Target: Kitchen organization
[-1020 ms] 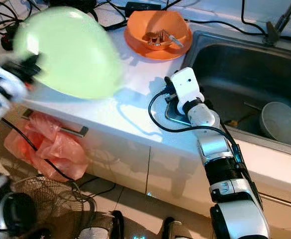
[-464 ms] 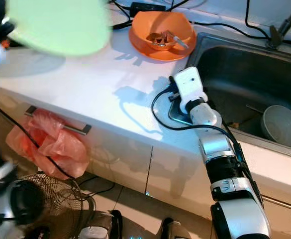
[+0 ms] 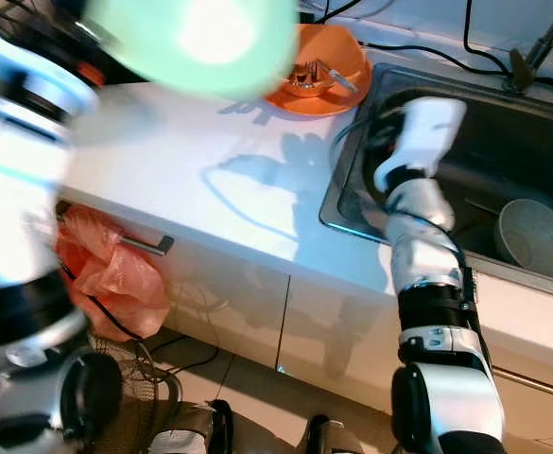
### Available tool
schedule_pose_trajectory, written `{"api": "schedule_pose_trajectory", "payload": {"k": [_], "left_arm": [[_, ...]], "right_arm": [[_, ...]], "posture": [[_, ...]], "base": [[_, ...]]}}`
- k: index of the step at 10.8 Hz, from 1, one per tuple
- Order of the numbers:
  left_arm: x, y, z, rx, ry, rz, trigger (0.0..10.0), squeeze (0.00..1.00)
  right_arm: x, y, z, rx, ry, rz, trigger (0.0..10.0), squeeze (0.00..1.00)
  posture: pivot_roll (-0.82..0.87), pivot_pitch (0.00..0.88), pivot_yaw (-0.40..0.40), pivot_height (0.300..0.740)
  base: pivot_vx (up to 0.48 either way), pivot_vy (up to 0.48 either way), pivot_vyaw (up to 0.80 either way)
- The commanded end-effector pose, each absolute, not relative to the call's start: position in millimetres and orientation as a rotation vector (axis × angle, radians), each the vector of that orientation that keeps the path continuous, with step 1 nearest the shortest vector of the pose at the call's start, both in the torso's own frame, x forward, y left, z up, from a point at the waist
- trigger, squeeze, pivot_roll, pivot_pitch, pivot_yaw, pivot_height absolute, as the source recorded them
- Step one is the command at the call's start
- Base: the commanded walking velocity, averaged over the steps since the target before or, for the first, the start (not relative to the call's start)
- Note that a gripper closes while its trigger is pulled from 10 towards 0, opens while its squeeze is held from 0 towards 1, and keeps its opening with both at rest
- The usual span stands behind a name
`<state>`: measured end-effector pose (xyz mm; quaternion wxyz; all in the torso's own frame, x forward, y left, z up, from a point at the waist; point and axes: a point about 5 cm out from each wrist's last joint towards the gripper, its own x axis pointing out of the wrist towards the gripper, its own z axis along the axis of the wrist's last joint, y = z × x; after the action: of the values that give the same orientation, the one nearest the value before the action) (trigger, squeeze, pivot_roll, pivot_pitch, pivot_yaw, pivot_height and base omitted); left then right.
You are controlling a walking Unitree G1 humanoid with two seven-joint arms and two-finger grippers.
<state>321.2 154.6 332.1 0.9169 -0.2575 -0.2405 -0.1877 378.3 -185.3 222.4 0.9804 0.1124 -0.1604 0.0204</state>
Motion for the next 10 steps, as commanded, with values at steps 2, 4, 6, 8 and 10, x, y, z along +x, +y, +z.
{"api": "schedule_pose_trajectory", "payload": {"k": [2,4,6,8,10], "left_arm": [[321,131,344,-0.471,-0.570,-0.481,10.0,0.00],[329,107,345,-0.411,-0.572,-0.547,10.0,0.00],[331,107,350,-0.379,-0.605,-0.551,10.0,0.00],[330,102,357,-0.332,-0.665,-0.559,10.0,0.00],[336,91,343,-0.350,-0.632,-0.580,10.0,0.00]], "right_arm": [[375,-196,239,0.429,-0.422,0.024,10.0,0.00],[372,-196,236,0.504,-0.449,0.022,10.0,0.00],[369,-193,237,0.539,-0.486,0.044,10.0,0.00],[368,-188,236,0.571,-0.503,0.050,10.0,0.00],[369,-179,235,0.613,-0.509,0.094,10.0,0.00]], "posture": [[0.11,0.112,0.020,0.740],[0.10,0.082,0.055,0.740],[0.09,0.065,0.068,0.740],[0.08,0.023,0.080,0.740],[0.07,0.000,0.073,0.740]], "base": [[0.000,0.000,0.00],[0.000,0.000,0.00],[0.000,0.000,0.00],[0.000,0.000,0.00],[0.000,0.000,0.00]]}}
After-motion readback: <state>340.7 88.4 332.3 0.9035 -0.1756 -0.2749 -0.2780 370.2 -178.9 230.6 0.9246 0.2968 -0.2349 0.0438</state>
